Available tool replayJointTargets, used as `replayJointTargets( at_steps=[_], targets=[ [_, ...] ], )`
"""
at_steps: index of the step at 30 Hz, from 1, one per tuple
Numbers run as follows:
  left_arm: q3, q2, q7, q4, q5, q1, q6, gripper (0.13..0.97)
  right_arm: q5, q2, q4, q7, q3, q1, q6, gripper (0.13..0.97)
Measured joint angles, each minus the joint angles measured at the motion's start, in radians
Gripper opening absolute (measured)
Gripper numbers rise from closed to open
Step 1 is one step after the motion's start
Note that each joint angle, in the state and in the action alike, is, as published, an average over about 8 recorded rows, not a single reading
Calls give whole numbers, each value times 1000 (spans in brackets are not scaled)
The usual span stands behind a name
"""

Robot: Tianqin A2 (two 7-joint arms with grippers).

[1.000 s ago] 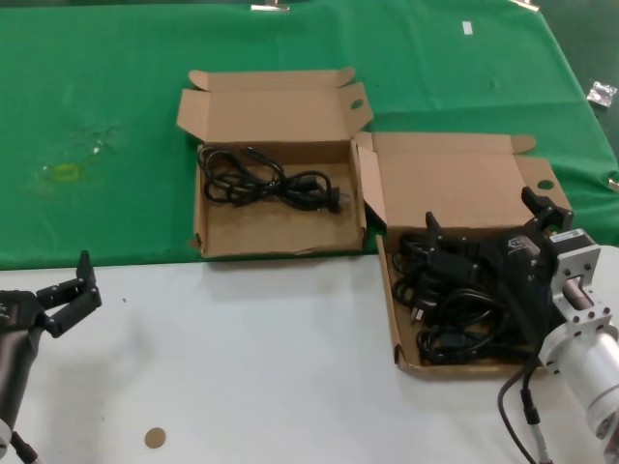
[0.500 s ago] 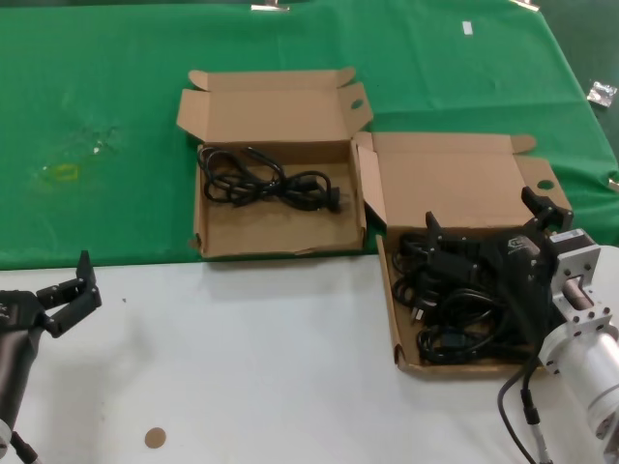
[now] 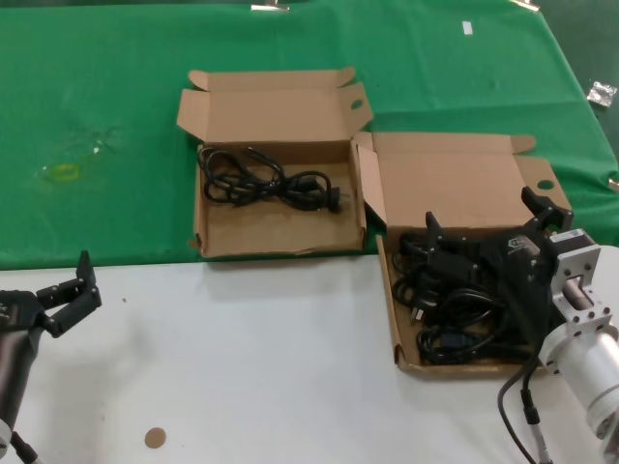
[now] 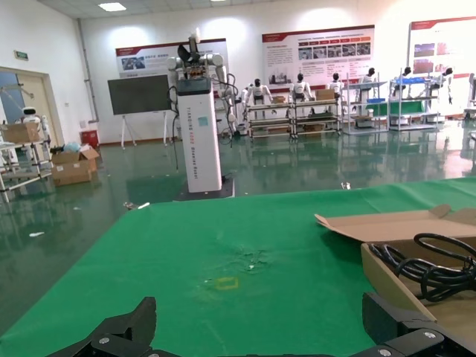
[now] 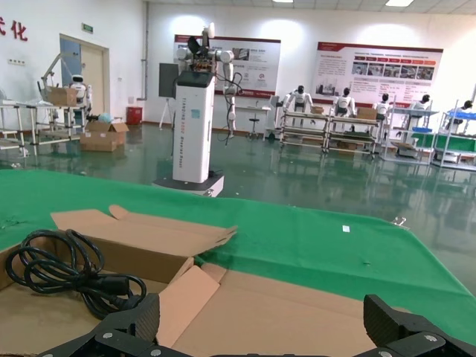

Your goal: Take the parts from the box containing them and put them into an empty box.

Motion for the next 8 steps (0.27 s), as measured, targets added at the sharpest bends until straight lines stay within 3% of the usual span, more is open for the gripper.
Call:
replayJointTargets(
  at_steps=[8],
  targets=[
    [0,0,0,0,0,0,0,966,0,0,0,0,0,0,0,966]
  ],
)
